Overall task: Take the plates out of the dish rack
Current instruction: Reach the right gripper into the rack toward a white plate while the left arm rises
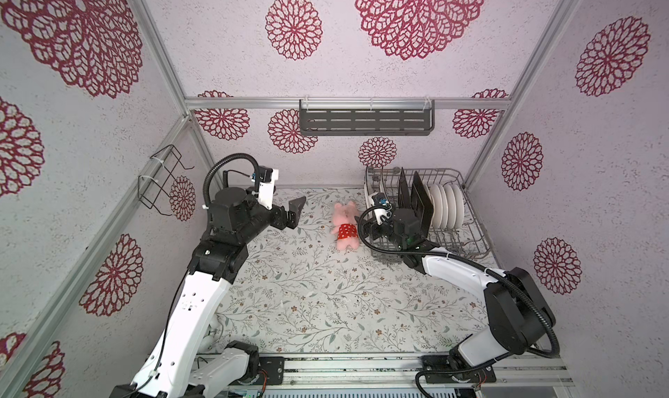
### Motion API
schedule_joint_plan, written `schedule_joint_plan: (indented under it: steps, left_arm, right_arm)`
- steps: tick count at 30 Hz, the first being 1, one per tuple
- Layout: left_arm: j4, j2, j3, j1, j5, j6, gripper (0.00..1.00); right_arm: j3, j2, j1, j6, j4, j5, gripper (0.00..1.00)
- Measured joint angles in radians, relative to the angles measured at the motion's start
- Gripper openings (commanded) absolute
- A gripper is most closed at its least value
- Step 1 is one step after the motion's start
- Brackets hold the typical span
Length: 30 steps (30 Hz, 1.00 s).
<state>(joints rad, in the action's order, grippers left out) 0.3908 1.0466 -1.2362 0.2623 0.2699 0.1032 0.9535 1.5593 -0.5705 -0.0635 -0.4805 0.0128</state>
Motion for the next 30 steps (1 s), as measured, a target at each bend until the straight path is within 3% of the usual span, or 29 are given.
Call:
schedule_joint_plan:
  steps: [5, 21, 30]
  left_arm:
    - [0.023, -0.087, 0.061, 0.031, 0.065, 0.024, 0.97]
    - [0.049, -0.092, 0.193, 0.052, 0.263, 0.037, 0.97]
    - [-0.017, -0.174, 0.351, 0.058, 0.354, 0.057, 0.97]
  right_arm:
    - [0.000, 0.044, -0.003, -0.007, -0.023, 0.048, 0.90]
    - [-0.036, 0.209, -0.039, -0.050, -0.257, 0.260, 0.86]
    - [-0.037, 0.288, -0.041, -0.058, -0.342, 0.325, 0.86]
